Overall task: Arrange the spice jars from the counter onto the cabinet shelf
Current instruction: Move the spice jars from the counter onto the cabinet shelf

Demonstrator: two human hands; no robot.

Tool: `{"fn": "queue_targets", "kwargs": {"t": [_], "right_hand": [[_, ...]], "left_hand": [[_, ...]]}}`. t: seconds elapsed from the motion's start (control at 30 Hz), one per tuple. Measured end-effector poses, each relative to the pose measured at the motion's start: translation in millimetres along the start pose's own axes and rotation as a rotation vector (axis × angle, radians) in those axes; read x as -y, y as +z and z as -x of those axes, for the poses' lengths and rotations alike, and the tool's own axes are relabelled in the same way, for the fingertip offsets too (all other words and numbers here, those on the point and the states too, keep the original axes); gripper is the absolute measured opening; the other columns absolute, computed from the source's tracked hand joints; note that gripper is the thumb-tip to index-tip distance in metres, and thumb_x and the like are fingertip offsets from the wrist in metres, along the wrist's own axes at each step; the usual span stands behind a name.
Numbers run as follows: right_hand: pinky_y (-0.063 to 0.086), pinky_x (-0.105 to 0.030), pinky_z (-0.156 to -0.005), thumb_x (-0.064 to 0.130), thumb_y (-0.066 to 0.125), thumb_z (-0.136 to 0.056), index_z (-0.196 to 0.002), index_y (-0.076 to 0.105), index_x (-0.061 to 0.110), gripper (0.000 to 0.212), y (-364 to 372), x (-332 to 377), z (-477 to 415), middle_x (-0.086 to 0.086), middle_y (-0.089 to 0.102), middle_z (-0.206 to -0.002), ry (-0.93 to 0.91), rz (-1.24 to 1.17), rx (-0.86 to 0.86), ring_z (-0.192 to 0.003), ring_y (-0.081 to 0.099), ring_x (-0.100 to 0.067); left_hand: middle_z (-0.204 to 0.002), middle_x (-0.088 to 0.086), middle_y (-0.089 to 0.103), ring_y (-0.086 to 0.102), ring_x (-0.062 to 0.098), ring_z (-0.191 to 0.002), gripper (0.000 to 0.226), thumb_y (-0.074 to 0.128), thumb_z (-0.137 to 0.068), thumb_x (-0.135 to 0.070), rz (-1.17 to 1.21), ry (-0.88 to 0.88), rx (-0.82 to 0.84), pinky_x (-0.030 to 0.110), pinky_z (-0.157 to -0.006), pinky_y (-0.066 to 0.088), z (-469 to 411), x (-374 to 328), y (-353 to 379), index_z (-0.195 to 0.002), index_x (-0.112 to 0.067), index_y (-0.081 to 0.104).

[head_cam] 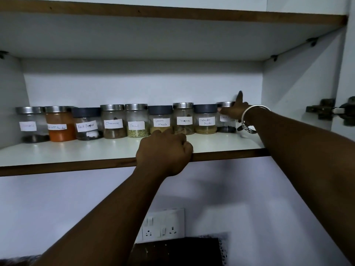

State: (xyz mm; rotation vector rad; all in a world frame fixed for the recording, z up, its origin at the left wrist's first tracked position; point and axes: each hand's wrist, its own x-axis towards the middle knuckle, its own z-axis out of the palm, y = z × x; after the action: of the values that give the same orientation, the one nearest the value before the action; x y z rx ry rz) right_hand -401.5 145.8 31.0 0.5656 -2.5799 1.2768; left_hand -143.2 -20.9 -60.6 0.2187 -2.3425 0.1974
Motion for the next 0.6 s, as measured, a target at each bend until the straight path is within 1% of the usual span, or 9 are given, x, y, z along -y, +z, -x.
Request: {"fn": "queue_targets", "kwargs": {"t": [0.07,0.1,0.2,0.27,0.33,0.4,0.43,0.53,0.6], "right_hand": [[0.011,-0.046,-0.127,0.051,0.064,-0.095,-0.156,-0.027,0.014,0.116,-3.6,-0.5,8.6,-0.014,0.008,-0.17,0.034,-0.159,0.035,-0.157,0.015,-0.034],[0.009,-0.045,-0.127,0.058,0.059,-0.095,-0.159,-0.019,0.015,0.111,-7.0,-1.0,16.0,-0.012,0.007,-0.171,0.066,-0.18,0.067,-0.157,0.012,-0.032],[0.032,-0.051,-0.121,0.07,0.05,-0.093,-0.157,0.032,0.024,0.081,-13.8,-3.8,42.8,-0.01,0.027,-0.167,0.112,-0.235,0.233,-0.146,0.035,-0.032],[0.037,-0.047,-0.118,0.066,0.054,-0.093,-0.145,0.048,0.027,0.065,-11.1,-3.6,60.2,-0.008,0.038,-0.16,0.082,-0.259,0.285,-0.135,0.045,-0.023],[0.044,-0.03,-0.11,0.063,0.056,-0.095,-0.132,0.058,0.027,0.052,-6.0,6.1,86.0,-0.003,0.051,-0.149,0.004,-0.178,0.376,-0.123,0.057,-0.009],[0.051,-0.007,-0.082,0.057,0.057,-0.097,-0.113,0.066,0.027,0.035,-0.4,21.7,119.2,0.003,0.062,-0.125,-0.046,-0.141,0.427,-0.093,0.068,0.012],[0.051,-0.008,-0.082,0.059,0.058,-0.095,-0.114,0.067,0.024,0.041,3.3,30.0,136.8,0.001,0.063,-0.126,-0.072,-0.095,0.414,-0.096,0.069,0.01],[0.04,-0.033,-0.102,0.082,0.052,-0.083,-0.148,0.049,0.012,0.096,14.3,51.9,183.0,-0.011,0.048,-0.155,-0.137,0.1,0.341,-0.138,0.05,-0.028],[0.04,-0.035,-0.096,0.086,0.045,-0.082,-0.146,0.053,0.018,0.094,18.3,64.8,211.4,-0.012,0.051,-0.152,-0.204,0.133,0.293,-0.136,0.05,-0.033]], "left_hand": [[-0.117,-0.001,0.067,0.061,0.028,-0.108,0.059,0.019,-0.09,-0.054,0.016,0.006,0.022,0.035,-0.07,0.036,-1.7,0.5,-0.3,-0.116,-0.035,0.069],[-0.116,-0.001,0.067,0.061,0.027,-0.108,0.059,0.02,-0.09,-0.054,0.025,0.007,0.025,0.035,-0.071,0.036,-2.0,0.6,-0.4,-0.115,-0.035,0.07],[-0.114,-0.001,0.067,0.061,0.026,-0.108,0.058,0.021,-0.089,-0.055,0.045,-0.012,0.038,0.036,-0.071,0.037,-2.9,1.9,-0.5,-0.112,-0.035,0.07],[-0.116,-0.001,0.066,0.061,0.027,-0.109,0.058,0.021,-0.088,-0.055,0.044,-0.02,0.07,0.037,-0.072,0.039,-4.1,2.5,-1.0,-0.113,-0.036,0.07],[-0.118,-0.001,0.066,0.062,0.028,-0.109,0.058,0.021,-0.088,-0.055,0.046,-0.012,0.088,0.037,-0.073,0.038,-3.3,1.5,-4.2,-0.112,-0.035,0.07],[-0.117,0.001,0.067,0.063,0.029,-0.109,0.056,0.022,-0.09,-0.053,0.076,-0.005,0.119,0.036,-0.073,0.039,-0.1,0.4,-10.2,-0.11,-0.033,0.07],[-0.119,0.002,0.069,0.063,0.031,-0.11,0.053,0.024,-0.093,-0.052,0.115,-0.018,0.13,0.037,-0.075,0.041,1.4,0.5,-14.1,-0.111,-0.031,0.07],[-0.138,0.009,0.064,0.059,0.034,-0.121,0.04,0.032,-0.108,-0.036,0.269,-0.093,0.257,0.039,-0.091,0.046,5.1,3.2,-29.4,-0.128,-0.021,0.063],[-0.15,0.009,0.056,0.054,0.032,-0.133,0.041,0.034,-0.111,-0.031,0.435,-0.15,0.343,0.036,-0.104,0.043,14.2,5.8,-48.8,-0.142,-0.015,0.056]]}}
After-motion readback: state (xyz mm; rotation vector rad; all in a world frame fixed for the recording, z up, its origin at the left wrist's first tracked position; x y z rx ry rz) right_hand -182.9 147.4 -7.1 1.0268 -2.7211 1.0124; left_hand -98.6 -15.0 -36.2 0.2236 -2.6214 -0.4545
